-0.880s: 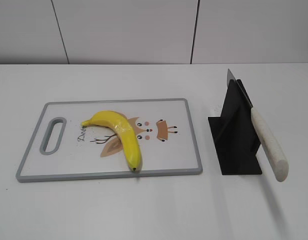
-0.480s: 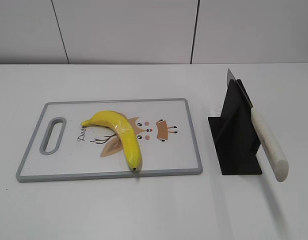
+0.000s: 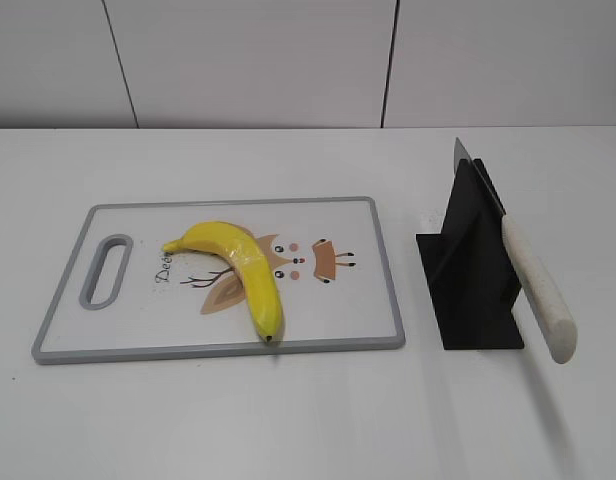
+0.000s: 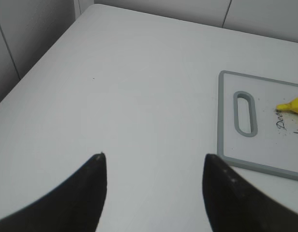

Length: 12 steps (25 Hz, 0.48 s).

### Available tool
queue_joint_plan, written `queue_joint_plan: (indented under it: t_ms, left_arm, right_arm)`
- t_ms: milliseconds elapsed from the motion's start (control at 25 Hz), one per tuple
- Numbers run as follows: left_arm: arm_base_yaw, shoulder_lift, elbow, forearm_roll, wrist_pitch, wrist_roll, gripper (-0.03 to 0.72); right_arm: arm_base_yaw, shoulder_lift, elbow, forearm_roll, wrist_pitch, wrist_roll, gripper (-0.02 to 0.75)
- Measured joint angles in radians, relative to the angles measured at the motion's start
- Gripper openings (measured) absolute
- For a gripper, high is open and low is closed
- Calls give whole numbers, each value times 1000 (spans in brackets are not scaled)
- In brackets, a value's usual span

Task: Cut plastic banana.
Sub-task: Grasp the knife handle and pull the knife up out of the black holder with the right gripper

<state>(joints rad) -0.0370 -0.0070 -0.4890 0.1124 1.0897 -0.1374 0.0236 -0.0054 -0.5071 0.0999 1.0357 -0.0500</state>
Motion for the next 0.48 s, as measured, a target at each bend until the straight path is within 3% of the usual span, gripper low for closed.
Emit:
queue_joint_plan:
  t_ms: [480]
  left_arm:
    - [0, 0, 0, 0, 0, 0, 587]
  right_arm:
    - [0, 0, 1, 5, 0, 0, 581]
